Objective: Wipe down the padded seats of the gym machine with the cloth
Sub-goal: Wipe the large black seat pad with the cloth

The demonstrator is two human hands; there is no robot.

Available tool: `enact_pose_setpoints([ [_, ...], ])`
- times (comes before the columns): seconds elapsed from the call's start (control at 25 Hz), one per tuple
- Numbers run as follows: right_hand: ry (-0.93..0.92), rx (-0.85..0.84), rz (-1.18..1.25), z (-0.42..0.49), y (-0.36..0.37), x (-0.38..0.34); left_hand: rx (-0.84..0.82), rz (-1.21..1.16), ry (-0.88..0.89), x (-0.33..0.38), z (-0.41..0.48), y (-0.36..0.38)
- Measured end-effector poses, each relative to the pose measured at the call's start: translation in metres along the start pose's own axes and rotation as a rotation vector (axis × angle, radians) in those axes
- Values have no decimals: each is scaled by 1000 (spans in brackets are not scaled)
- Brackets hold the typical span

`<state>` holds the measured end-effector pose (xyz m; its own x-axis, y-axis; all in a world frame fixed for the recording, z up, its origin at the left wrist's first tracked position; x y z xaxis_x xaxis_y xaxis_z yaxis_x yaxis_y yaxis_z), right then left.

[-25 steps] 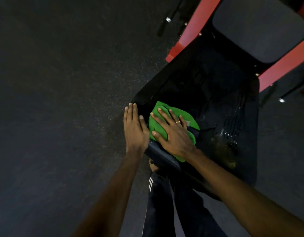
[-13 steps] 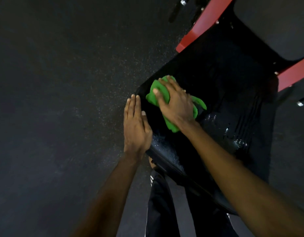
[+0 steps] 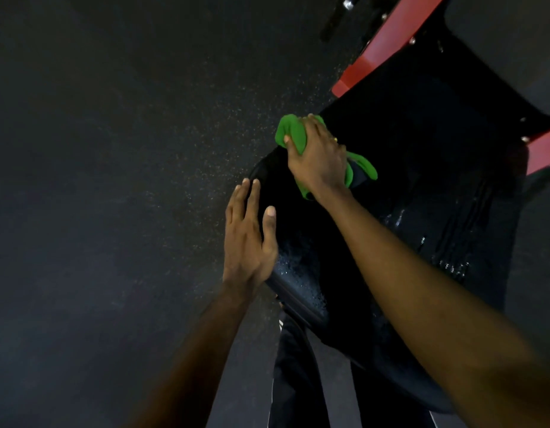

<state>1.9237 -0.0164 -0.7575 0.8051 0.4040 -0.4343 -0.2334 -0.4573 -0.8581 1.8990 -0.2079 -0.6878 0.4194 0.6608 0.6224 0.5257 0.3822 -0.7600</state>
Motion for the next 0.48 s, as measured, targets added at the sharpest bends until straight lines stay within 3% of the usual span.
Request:
enact_pose_setpoints([
  [0.08,-3,1,10,-19,-9,-2,40,-45,-65,-2,13,-3],
  [0.28,-273,-77,13,-140,-31,2,113,-144,-122,-3,29,-1],
  [0.4,-284,-26,7,-91,-20,5,122,-159,-108,-1,25,0],
  [0.48,-171,-10,-4,-34,-8,2,109,-165,-125,-1,25,1],
])
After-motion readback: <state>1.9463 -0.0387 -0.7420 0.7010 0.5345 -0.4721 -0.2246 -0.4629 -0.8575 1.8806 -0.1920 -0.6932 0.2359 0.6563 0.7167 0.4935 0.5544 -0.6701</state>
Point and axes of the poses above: each hand's wrist, its own z-axis towards the middle knuckle, its own y-axis out of the palm, x = y × z, the point moved 5 cm from there along z, towards the middle knuckle, and after that the axes turned 4 degrees about x, right-handed, at the moved point
